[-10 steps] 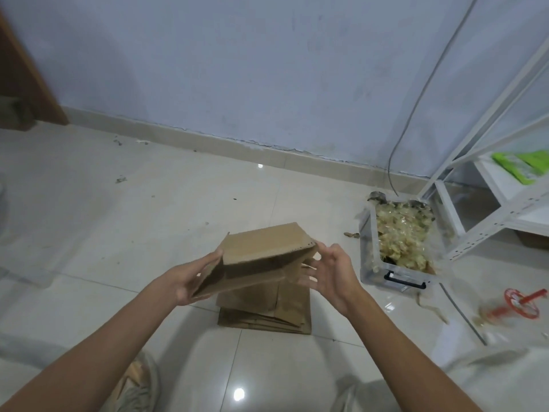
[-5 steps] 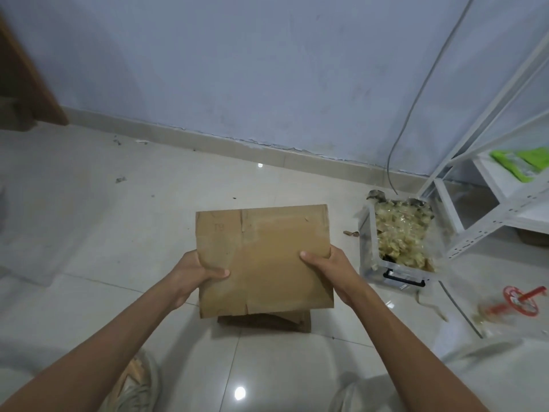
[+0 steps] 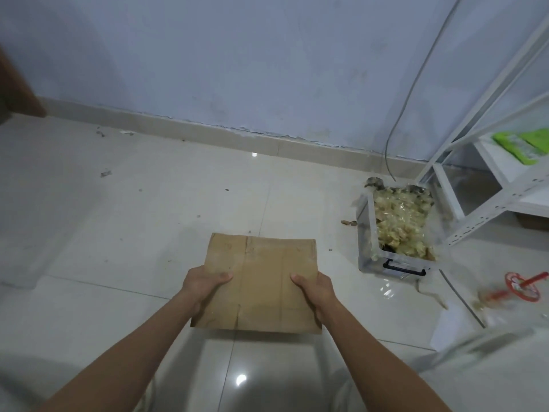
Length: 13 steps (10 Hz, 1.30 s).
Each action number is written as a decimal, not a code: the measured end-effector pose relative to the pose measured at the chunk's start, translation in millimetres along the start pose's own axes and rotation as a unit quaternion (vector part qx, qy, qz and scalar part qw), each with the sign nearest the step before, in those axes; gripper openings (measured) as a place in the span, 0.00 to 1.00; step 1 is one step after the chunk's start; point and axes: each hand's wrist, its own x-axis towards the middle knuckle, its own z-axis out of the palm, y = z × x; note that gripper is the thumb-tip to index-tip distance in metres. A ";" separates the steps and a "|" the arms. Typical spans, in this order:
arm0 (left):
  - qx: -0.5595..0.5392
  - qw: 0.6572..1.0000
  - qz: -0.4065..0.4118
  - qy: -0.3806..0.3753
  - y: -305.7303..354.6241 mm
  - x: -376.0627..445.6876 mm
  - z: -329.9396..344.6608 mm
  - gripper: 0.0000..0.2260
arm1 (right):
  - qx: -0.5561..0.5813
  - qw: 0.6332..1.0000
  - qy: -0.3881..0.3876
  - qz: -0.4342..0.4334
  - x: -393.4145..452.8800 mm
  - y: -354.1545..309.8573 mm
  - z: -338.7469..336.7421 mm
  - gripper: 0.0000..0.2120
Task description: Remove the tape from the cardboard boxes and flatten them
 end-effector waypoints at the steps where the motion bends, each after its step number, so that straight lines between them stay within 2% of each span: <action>1: 0.116 0.992 -0.007 0.041 -22.5 27.2 15.2 0.23 | -0.127 0.990 0.059 0.015 26.8 20.2 4.3 0.21; 3: 0.223 0.974 0.017 0.045 -23.4 93.7 35.1 0.30 | -0.318 0.942 0.090 0.054 81.5 25.6 6.2 0.34; 4: 0.294 0.953 0.012 0.072 -21.3 122.8 45.8 0.38 | -0.328 0.934 0.101 0.096 105.4 27.9 14.0 0.42; 5: 0.330 0.940 -0.021 0.087 -31.9 133.4 56.3 0.37 | -0.332 0.931 0.095 0.121 119.1 43.1 25.1 0.54; 6: 0.268 0.961 -0.031 0.070 -48.4 147.4 58.3 0.41 | -0.300 0.939 0.095 0.136 130.8 56.6 28.8 0.59; 7: 0.281 0.954 -0.057 0.085 -59.3 152.9 64.6 0.42 | -0.284 0.942 0.083 0.157 146.3 61.2 27.8 0.57; 8: 0.285 0.951 -0.058 0.107 -62.6 149.6 72.6 0.38 | -0.280 0.939 0.083 0.179 155.3 67.3 26.9 0.54; 10: 0.330 0.935 -0.075 0.105 -62.0 152.8 74.9 0.37 | -0.310 0.929 0.053 0.196 159.4 57.9 27.1 0.58; 11: 0.350 0.929 -0.070 0.101 -49.3 139.8 75.3 0.36 | -0.343 0.922 0.054 0.170 142.5 42.0 32.8 0.54; 12: 0.405 0.910 -0.024 0.081 -27.0 135.3 81.0 0.36 | -0.378 0.917 0.079 0.102 127.2 35.8 39.2 0.46; 13: 0.429 0.902 0.038 0.022 12.1 122.5 85.8 0.40 | -0.405 0.905 0.105 0.075 112.7 12.2 44.2 0.46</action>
